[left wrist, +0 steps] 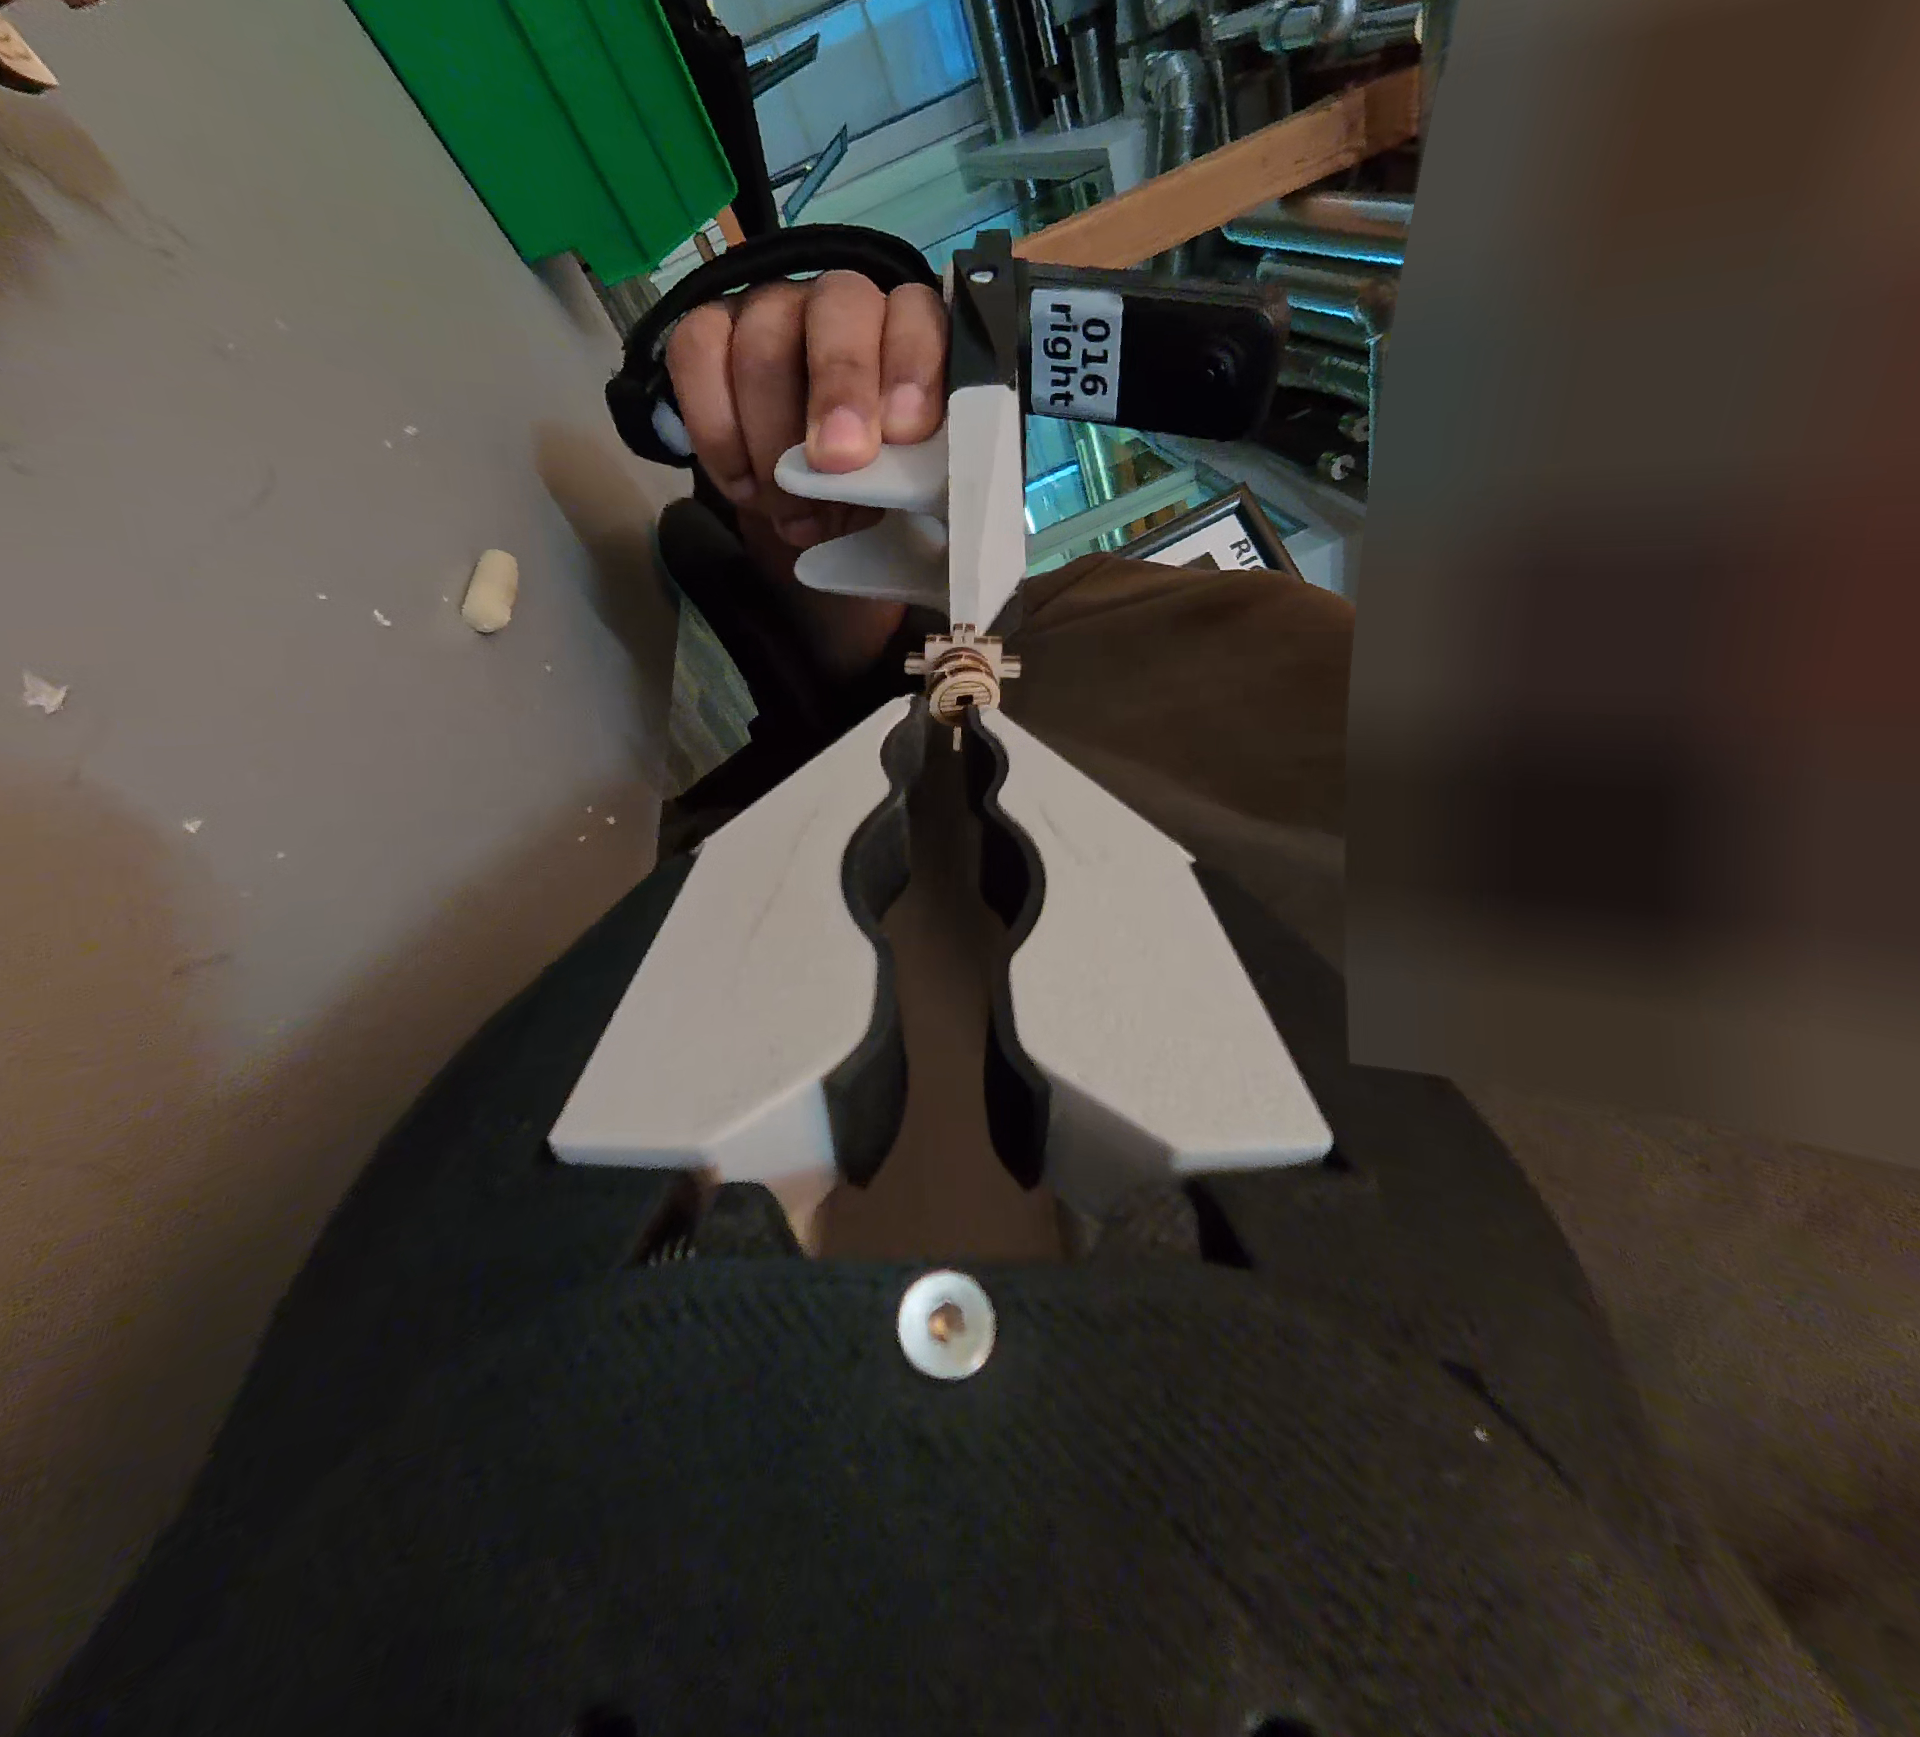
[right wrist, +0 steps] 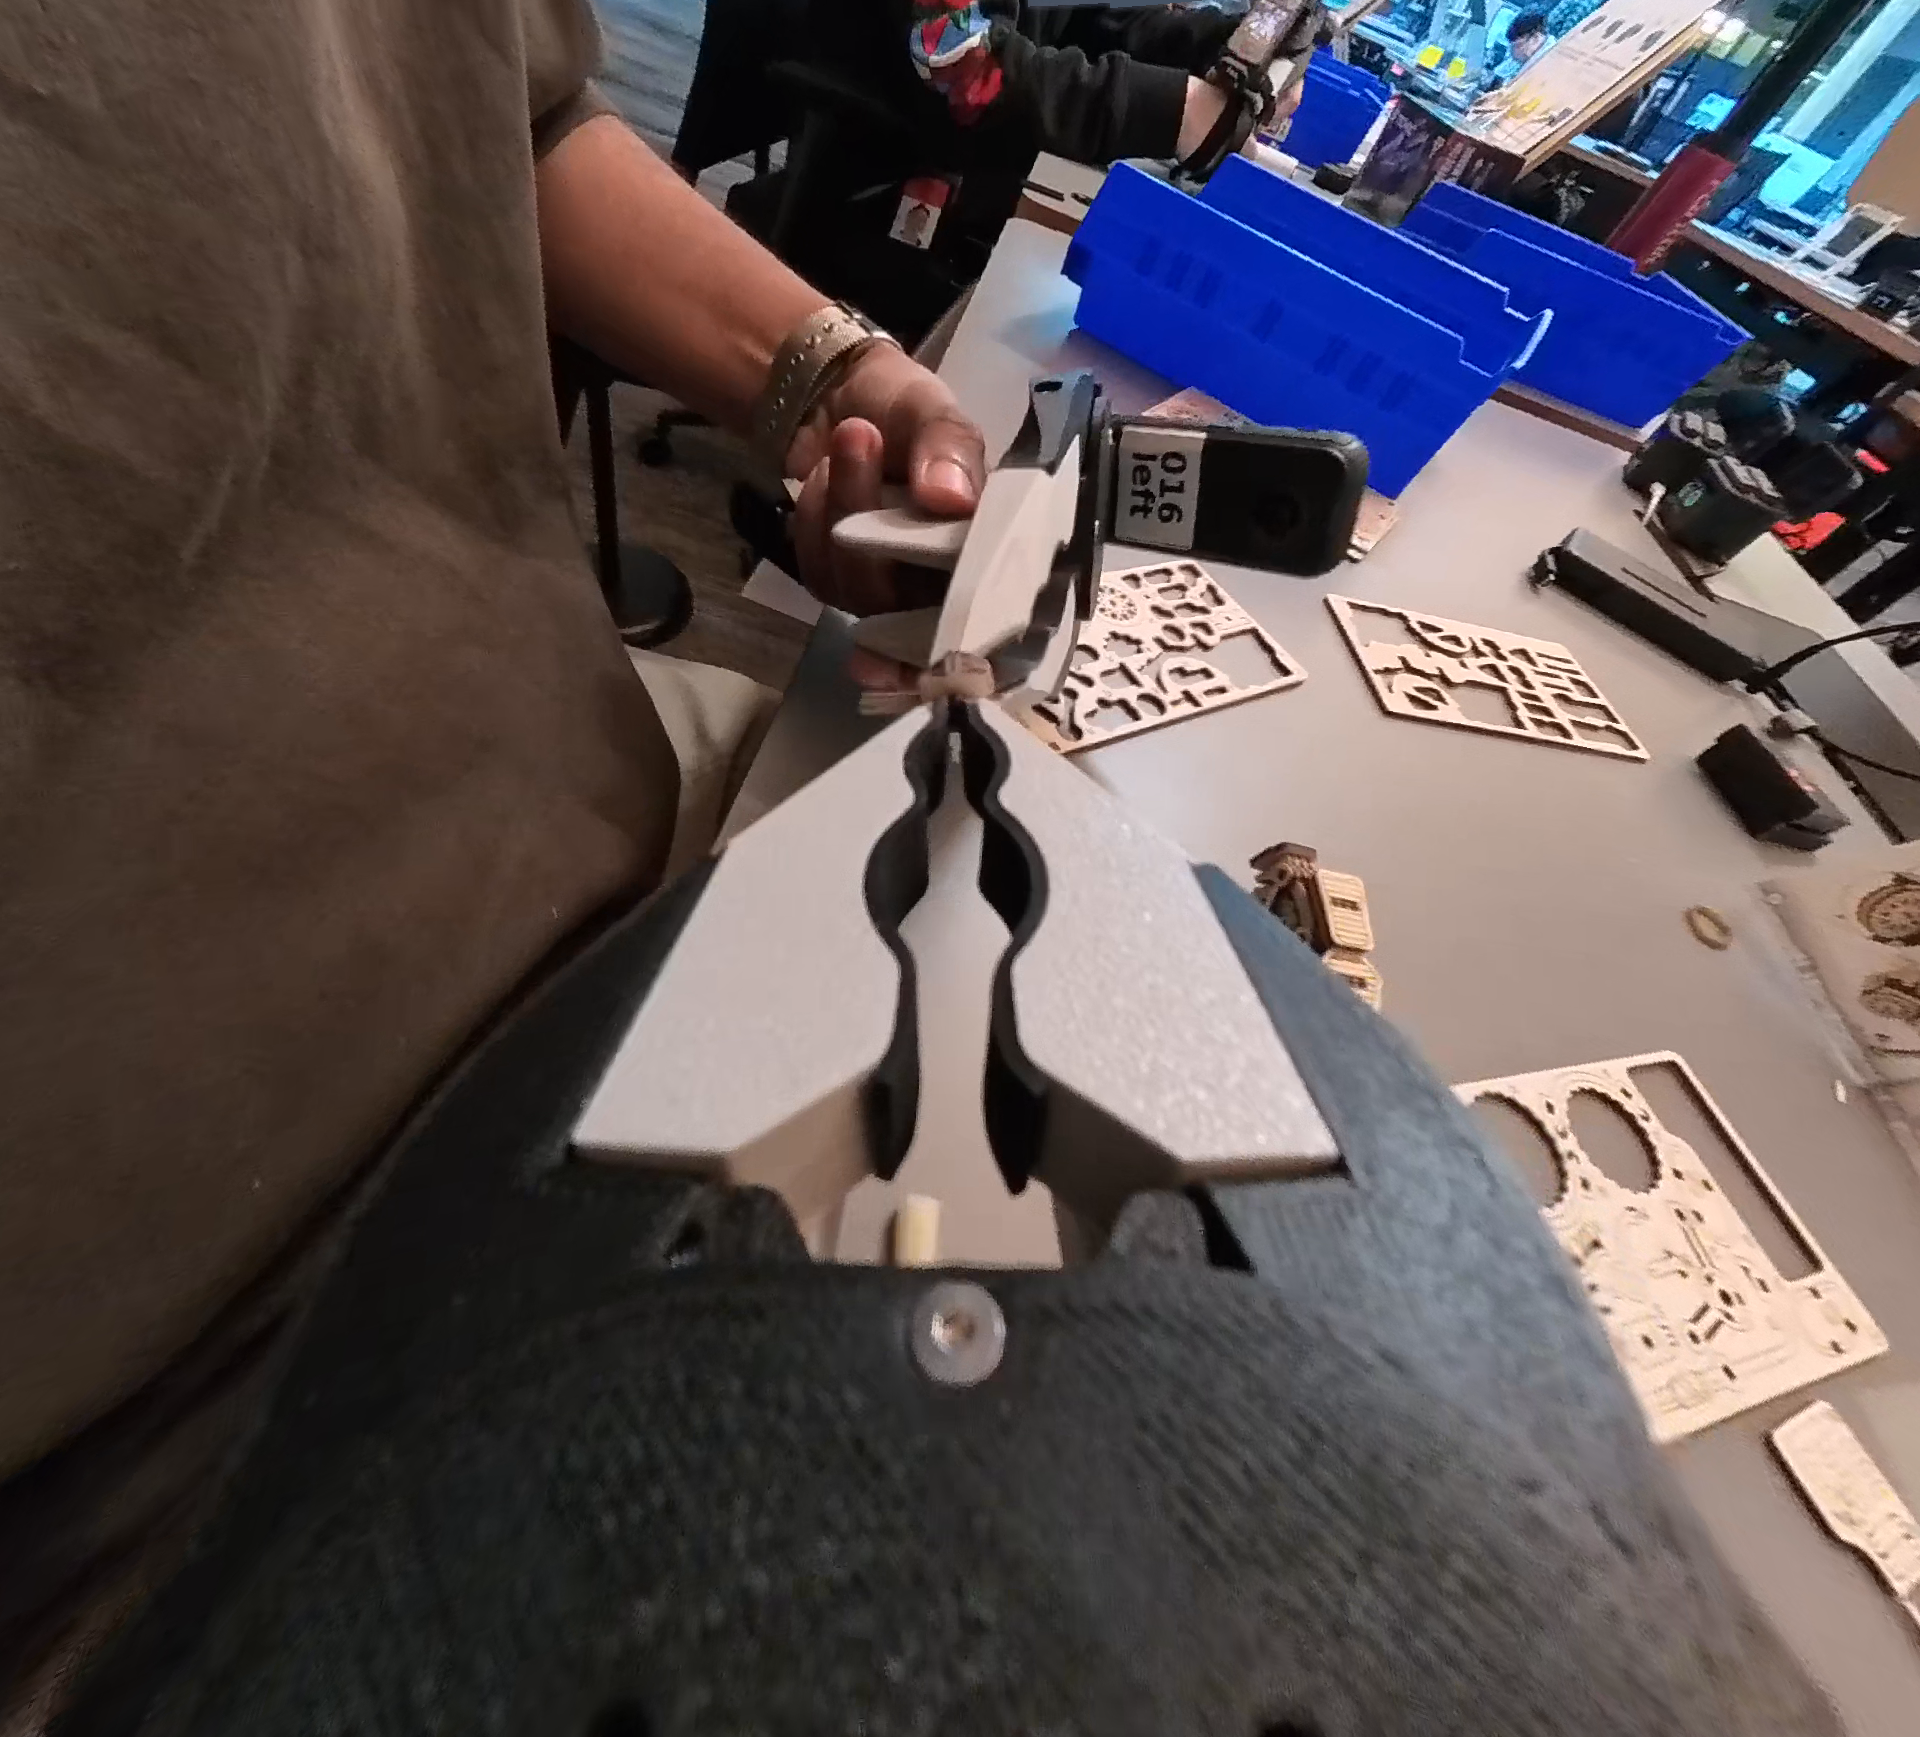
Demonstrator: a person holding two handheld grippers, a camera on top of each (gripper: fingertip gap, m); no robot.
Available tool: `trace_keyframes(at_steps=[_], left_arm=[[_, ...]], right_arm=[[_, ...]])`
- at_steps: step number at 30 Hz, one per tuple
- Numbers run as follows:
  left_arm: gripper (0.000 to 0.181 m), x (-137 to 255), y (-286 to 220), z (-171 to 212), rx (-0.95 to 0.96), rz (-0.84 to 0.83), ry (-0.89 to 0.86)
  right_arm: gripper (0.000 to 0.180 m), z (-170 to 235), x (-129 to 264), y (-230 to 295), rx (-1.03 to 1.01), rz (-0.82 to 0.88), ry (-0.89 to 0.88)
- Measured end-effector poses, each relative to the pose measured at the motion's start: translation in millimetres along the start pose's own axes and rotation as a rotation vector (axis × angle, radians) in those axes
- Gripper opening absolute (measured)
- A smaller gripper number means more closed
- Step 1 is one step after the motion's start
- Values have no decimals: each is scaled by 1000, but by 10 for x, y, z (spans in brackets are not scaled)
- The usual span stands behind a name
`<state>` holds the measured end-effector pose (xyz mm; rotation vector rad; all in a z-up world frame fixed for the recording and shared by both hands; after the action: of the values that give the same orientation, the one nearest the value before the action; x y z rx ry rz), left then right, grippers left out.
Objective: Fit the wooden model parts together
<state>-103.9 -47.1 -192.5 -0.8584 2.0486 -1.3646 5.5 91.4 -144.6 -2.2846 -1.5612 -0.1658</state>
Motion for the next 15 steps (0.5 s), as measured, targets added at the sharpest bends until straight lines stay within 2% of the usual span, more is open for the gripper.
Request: trace_keyframes(at_steps=[3, 9, 15], left_arm=[[1, 42, 10, -34, -32, -56, -40], [16, 73, -48, -68, -135, -99, -92], [12, 16, -89, -45, -193, -144, -101]], right_arm=[[1, 0, 6, -22, 20, 37, 32], [1, 7, 22, -35, 56, 88, 78], [0, -4, 4, -24, 92, 124, 110]])
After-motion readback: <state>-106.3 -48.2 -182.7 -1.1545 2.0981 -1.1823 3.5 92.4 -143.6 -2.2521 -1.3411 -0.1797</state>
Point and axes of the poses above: each gripper's, where its closed fingertips meet, x back along the fingers, z out of its underside, y = z × x across the jaws, the point moved 9 cm from there along x, back along the fingers, and after that the axes turned 7 degrees about -z, right-handed, at the moved point
